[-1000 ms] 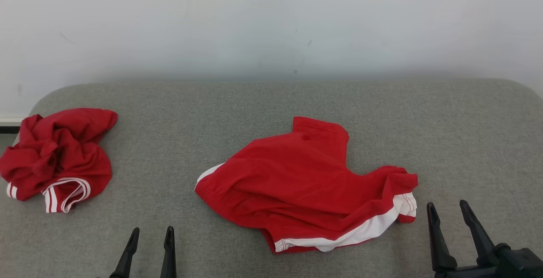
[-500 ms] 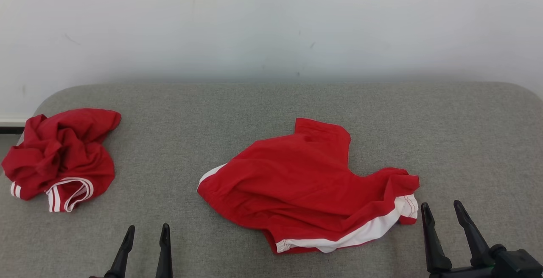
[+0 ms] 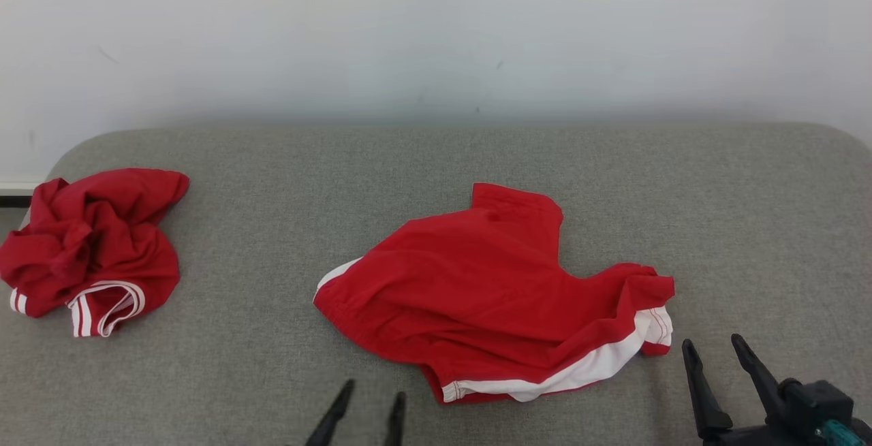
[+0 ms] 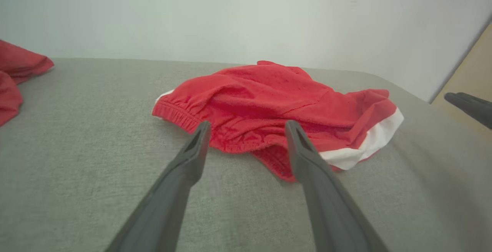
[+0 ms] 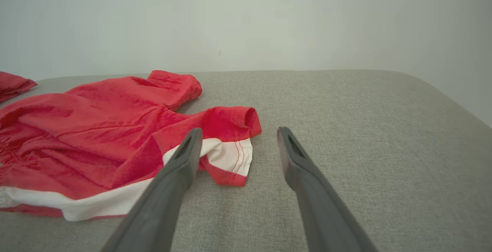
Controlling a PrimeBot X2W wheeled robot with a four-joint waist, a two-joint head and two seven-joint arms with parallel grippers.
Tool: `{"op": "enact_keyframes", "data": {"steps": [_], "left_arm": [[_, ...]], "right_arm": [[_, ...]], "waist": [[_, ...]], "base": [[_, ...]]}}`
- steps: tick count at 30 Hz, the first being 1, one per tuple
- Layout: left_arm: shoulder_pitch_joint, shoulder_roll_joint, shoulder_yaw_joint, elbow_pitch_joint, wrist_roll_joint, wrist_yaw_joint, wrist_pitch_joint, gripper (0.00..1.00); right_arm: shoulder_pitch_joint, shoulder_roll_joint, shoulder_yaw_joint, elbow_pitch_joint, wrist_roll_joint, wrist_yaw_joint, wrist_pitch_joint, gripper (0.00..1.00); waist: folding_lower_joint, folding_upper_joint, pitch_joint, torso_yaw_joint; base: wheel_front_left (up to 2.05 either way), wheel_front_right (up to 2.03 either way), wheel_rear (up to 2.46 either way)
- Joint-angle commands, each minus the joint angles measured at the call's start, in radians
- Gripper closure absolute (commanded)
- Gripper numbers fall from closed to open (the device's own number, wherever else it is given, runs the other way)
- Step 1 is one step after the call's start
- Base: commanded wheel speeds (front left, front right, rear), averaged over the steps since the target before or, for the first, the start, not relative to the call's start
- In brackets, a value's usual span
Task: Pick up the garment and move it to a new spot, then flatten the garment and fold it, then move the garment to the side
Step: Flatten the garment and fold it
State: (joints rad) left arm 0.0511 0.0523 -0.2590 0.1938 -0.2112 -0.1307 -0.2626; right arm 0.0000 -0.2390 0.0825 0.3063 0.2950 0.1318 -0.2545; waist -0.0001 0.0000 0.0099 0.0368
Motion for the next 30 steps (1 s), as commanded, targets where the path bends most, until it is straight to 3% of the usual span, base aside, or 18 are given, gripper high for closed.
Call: {"op": "enact_keyframes", "data": {"steps": [1,4,9,18,23,27,28,29,30], "left_arm": [[-0.026,0.007,-0.036,0.011,0.0,0.001,-0.003,0.0],[-0.074,0.022,-0.199,0.066,-0.023,0.001,-0.003,0.0],[-0.154,0.031,-0.334,0.15,-0.072,0.001,-0.003,0.0],[-0.274,0.027,-0.362,0.284,-0.13,0.001,-0.003,0.0],[-0.324,0.018,-0.351,0.334,-0.142,0.001,-0.003,0.0],[-0.355,0.01,-0.394,0.361,-0.162,0.001,-0.003,0.0],[-0.362,0.01,-0.404,0.365,-0.171,0.001,-0.003,0.11],[-0.369,0.009,-0.409,0.37,-0.18,0.001,-0.003,0.39],[-0.374,0.007,-0.414,0.375,-0.19,0.001,-0.003,0.89]], "right_arm": [[-0.026,-0.015,0.011,0.022,0.006,-0.002,0.004,0.0],[-0.094,-0.059,0.056,0.121,0.017,-0.002,0.019,0.0],[-0.195,-0.084,0.12,0.236,0.045,-0.002,0.027,0.0],[-0.354,-0.106,0.257,0.419,0.116,-0.002,0.015,0.0],[-0.414,-0.106,0.318,0.483,0.153,-0.002,0.005,0.0],[-0.447,-0.101,0.369,0.518,0.193,-0.002,0.002,0.0],[-0.449,-0.097,0.377,0.523,0.205,-0.002,0.002,0.01],[-0.451,-0.097,0.388,0.528,0.217,-0.002,0.0,0.51],[-0.451,-0.1,0.396,0.531,0.229,-0.002,-0.002,0.77]], "waist": [[0.0001,0.0,0.011,0.001],[0.0001,0.0,0.038,0.005],[0.0001,0.0,0.078,0.005],[0.0001,0.0,0.138,0.01],[0.0001,0.0,0.164,0.014],[0.0001,0.0,0.182,0.018],[0.0001,0.0,0.185,0.019],[0.0001,0.0,0.186,0.019],[0.0001,0.0,0.188,0.02]], "base": [[0.0,0.0,0.0],[0.0,0.0,0.0],[0.0,0.0,0.0],[0.0,0.0,0.0],[0.0,0.0,0.0],[0.0,0.0,0.0],[0.0,0.0,0.0],[0.0,0.0,0.0],[0.0,0.0,0.0]]}}
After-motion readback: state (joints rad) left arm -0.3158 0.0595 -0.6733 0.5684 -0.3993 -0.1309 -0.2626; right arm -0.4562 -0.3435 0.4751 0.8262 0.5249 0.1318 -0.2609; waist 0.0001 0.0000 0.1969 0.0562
